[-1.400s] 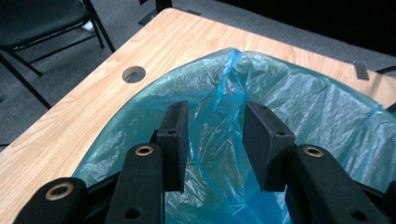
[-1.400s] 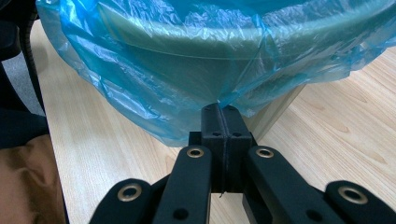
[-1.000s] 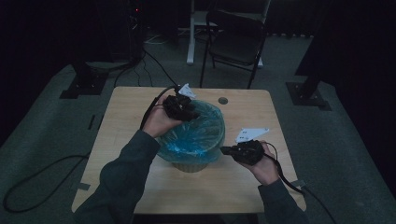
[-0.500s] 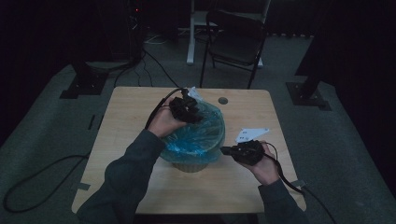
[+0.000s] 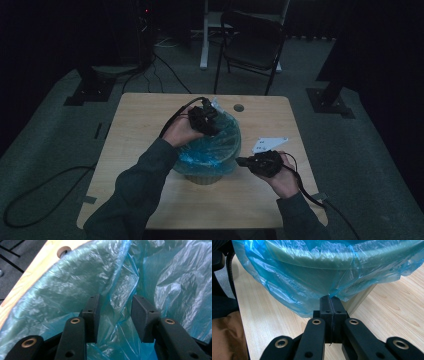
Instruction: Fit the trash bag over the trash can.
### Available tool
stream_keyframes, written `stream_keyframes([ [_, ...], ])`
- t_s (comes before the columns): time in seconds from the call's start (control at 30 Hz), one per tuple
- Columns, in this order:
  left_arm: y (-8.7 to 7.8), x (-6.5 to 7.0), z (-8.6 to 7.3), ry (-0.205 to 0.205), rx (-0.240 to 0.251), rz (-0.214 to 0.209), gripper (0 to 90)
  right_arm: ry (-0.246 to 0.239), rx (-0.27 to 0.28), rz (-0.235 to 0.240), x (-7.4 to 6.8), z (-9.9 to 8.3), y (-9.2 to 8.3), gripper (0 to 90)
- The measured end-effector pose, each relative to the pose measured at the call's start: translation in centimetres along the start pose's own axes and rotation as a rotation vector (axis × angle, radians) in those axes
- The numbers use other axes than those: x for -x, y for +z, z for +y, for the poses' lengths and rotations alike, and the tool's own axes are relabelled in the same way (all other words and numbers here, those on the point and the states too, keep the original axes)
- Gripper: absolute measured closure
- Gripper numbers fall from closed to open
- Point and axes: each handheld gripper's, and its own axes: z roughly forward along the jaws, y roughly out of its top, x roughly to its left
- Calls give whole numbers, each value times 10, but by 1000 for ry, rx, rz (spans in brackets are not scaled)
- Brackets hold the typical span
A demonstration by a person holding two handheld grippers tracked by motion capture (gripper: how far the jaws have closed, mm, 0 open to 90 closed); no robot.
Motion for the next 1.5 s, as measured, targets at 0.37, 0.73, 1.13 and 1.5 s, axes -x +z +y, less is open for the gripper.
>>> stream_keyframes([
  [0.37,6,2,-1,36,-71,16,593,2,-5,3,0,0,0,900],
  [0.73,13,3,0,49,-128,27,593,0,-10,3,0,0,1,900],
  [1.13,21,4,1,65,-199,18,593,-1,-10,4,0,-1,0,900],
  [1.5,29,10,1,127,-265,46,582,-3,-12,4,-1,-1,0,900],
])
